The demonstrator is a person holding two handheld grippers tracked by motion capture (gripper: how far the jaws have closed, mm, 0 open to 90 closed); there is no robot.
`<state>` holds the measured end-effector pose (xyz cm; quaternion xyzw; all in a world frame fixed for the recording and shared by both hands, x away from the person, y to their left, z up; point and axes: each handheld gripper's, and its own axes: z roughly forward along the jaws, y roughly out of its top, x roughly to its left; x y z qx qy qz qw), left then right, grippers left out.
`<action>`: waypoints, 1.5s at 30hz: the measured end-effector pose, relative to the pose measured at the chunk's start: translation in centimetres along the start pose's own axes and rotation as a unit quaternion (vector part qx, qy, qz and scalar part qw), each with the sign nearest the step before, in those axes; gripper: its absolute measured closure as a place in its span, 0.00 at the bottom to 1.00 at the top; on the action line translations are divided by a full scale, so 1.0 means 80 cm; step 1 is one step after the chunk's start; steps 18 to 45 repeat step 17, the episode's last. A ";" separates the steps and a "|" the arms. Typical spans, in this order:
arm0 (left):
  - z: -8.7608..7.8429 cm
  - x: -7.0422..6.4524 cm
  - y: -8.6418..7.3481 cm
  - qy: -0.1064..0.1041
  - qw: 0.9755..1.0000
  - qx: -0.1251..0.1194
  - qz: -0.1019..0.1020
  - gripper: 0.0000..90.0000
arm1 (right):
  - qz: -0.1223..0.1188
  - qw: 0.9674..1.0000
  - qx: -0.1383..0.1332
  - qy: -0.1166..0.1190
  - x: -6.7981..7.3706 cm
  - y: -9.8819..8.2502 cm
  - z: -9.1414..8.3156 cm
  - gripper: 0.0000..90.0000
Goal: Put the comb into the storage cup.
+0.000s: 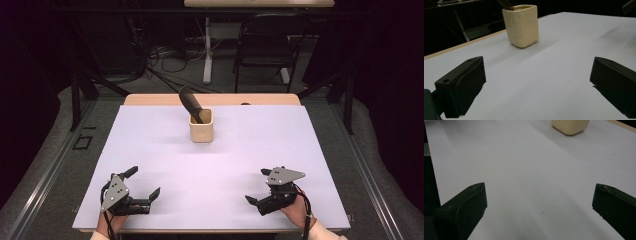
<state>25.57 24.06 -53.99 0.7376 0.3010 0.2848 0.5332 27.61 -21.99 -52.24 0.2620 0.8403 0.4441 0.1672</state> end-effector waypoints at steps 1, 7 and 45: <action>0.000 0.000 0.000 0.000 1.000 0.000 -0.002 0.00 | -0.002 1.000 -0.001 -0.003 0.000 -0.001 -0.001 0.00; 0.001 0.000 0.000 0.001 1.000 0.002 -0.001 0.00 | -0.002 1.000 -0.006 -0.007 -0.002 -0.009 -0.007 0.00; 0.002 0.000 0.000 -0.005 1.000 0.001 -0.003 0.00 | -0.011 1.000 -0.005 -0.022 -0.006 -0.014 -0.009 0.00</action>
